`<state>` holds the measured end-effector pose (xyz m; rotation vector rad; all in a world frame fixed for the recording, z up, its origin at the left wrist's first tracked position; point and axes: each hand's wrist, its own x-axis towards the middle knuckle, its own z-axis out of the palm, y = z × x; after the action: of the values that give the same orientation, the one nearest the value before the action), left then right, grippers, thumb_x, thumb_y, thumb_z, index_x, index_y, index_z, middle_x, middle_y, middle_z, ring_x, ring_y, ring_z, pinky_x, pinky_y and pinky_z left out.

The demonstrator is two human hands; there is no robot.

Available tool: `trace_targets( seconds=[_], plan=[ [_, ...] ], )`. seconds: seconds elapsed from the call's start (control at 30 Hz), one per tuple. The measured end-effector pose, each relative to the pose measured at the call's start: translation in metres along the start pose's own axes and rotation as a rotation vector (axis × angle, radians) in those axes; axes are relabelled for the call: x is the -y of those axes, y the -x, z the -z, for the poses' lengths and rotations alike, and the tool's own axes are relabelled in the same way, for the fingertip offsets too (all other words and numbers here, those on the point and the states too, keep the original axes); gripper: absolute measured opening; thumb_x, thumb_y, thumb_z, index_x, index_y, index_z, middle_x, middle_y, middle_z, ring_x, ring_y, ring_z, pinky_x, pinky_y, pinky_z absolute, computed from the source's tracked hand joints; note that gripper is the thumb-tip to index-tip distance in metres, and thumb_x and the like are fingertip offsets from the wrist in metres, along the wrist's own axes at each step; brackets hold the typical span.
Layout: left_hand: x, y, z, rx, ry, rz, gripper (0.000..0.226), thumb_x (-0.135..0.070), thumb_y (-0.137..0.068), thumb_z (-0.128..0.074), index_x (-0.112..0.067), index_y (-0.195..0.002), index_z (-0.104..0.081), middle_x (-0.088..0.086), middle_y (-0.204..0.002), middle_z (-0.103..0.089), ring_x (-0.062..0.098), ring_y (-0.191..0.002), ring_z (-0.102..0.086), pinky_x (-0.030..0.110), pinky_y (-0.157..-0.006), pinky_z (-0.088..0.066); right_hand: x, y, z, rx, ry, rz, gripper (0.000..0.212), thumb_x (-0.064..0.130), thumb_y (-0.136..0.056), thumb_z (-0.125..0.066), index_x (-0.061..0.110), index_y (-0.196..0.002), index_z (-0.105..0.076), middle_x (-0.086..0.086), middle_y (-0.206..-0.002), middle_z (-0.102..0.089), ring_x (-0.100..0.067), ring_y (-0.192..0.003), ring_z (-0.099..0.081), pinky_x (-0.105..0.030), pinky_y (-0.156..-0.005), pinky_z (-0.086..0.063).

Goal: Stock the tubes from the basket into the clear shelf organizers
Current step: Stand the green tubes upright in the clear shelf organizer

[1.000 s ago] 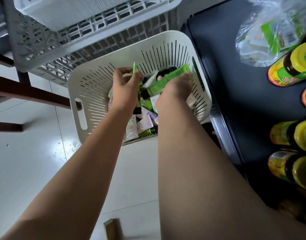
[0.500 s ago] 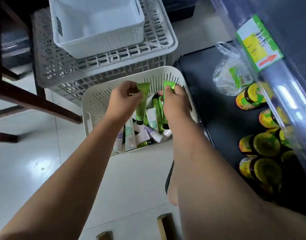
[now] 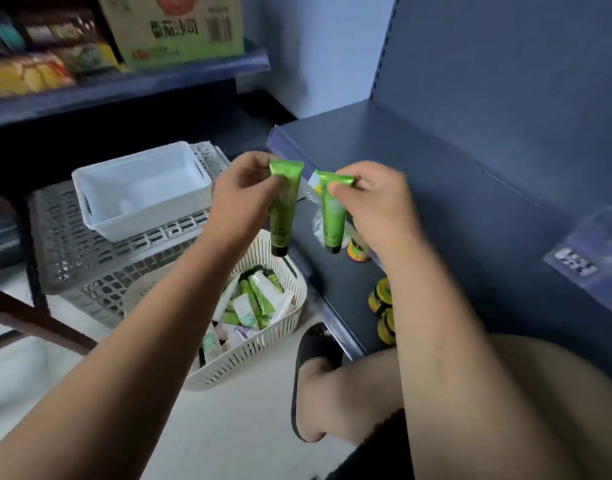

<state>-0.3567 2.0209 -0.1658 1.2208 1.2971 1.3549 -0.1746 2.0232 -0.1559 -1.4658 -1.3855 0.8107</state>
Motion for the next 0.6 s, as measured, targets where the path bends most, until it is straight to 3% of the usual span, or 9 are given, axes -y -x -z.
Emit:
trace_targets(
  seconds=[0.1, 0.27, 0.4, 0.6],
  plan=[
    [-0.046, 0.01, -0.032, 0.115, 0.038, -0.096, 0.021, 0.003, -0.088, -0.059, -0.015, -0.097, -0.066, 0.001, -0.08, -0.068, 0.019, -0.076, -0.063, 0.038, -0.072, -0.05, 0.034, 0.018, 0.053, -0.115, -0.022, 0.098, 0.009, 0.015, -0.082, -0.072, 0.024, -0.082, -0.074, 0.007, -0.075, -0.074, -0.008, -0.072, -0.068, -0.034, -0.071, -0.056],
    [-0.113, 0.038, -0.099, 0.329, 0.149, -0.172, 0.013, -0.002, -0.098, -0.06, -0.013, -0.103, -0.064, 0.011, -0.088, -0.066, 0.02, -0.079, -0.066, 0.045, -0.077, -0.059, 0.07, 0.053, 0.152, -0.308, -0.045, 0.126, 0.014, 0.017, -0.088, -0.065, 0.027, -0.082, -0.074, 0.0, -0.079, -0.074, -0.022, -0.082, -0.072, -0.053, -0.082, -0.06],
    [-0.151, 0.062, -0.154, 0.531, 0.118, -0.277, 0.017, -0.003, -0.097, -0.062, -0.019, -0.095, -0.065, 0.015, -0.092, -0.061, 0.02, -0.082, -0.064, 0.056, -0.081, -0.059, 0.085, 0.09, 0.229, -0.423, -0.013, 0.087, 0.012, 0.016, -0.09, -0.067, 0.025, -0.089, -0.074, -0.002, -0.083, -0.073, -0.024, -0.085, -0.073, -0.051, -0.081, -0.062],
    [-0.194, 0.113, -0.238, 0.764, -0.053, -0.476, 0.013, -0.007, -0.085, -0.067, -0.02, -0.087, -0.068, 0.005, -0.082, -0.067, 0.019, -0.079, -0.065, 0.058, -0.083, -0.058, 0.098, 0.156, 0.322, -0.557, 0.071, 0.086, 0.012, 0.013, -0.089, -0.07, 0.02, -0.095, -0.078, -0.009, -0.091, -0.076, -0.026, -0.089, -0.074, -0.048, -0.083, -0.062]
  ],
)
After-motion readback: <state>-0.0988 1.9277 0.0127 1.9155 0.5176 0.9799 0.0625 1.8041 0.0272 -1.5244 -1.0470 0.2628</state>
